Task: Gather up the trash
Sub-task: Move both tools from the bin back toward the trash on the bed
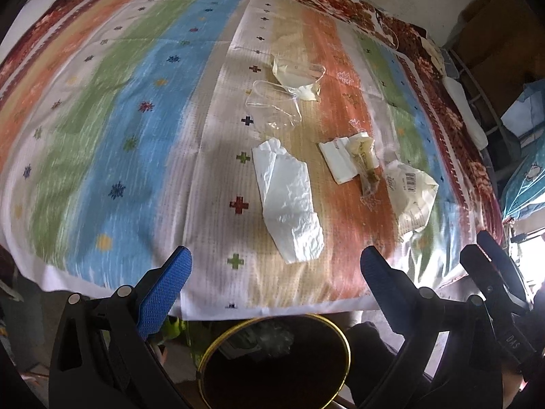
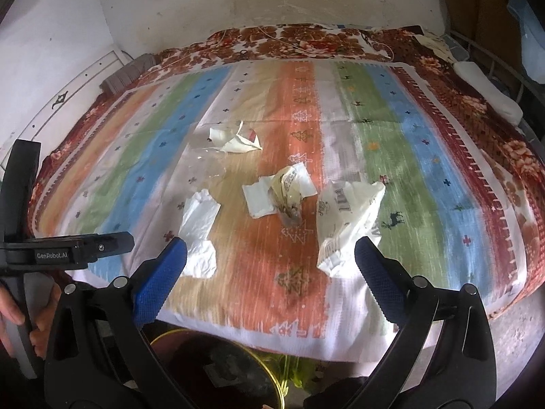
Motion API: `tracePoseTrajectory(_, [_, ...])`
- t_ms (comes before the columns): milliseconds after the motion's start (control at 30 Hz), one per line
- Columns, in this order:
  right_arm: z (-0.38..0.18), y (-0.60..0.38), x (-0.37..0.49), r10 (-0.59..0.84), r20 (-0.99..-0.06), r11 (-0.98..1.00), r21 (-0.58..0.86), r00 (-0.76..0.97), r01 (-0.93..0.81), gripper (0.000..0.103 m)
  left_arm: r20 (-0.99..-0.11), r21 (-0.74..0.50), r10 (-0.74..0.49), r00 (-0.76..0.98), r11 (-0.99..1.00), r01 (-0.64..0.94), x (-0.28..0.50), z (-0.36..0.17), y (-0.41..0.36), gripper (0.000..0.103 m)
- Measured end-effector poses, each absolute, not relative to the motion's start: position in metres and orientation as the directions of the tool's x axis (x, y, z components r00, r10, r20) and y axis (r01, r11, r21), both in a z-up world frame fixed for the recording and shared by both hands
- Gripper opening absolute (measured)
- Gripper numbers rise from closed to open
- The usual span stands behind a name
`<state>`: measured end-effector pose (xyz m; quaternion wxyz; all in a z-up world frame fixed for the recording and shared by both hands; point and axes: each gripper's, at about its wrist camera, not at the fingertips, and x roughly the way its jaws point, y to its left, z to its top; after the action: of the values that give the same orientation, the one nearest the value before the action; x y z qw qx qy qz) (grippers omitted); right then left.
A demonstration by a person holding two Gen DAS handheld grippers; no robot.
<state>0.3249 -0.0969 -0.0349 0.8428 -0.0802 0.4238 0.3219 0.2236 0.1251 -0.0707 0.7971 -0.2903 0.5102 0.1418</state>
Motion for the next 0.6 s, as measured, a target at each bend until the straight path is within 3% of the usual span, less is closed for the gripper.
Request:
tracePoseTrajectory(333, [-0.054, -0.072, 0.341, 0.458, -0.767, 0.757, 0.073, 0.448, -0.649, 0.087, -0.899, -0.291, -0.048, 0.435, 0.808, -0.513, 0.243, -0.085, 0.139, 0.096])
tracePoseTrajectory(600, [-0.075, -0.056, 0.350, 0.427, -0.791, 0.747, 0.034, 0.439, -0.664, 0.081, -0.900, -0.329, -0.118, 0.420, 0.814, -0.478, 0.258, -0.101, 0.139, 0.096])
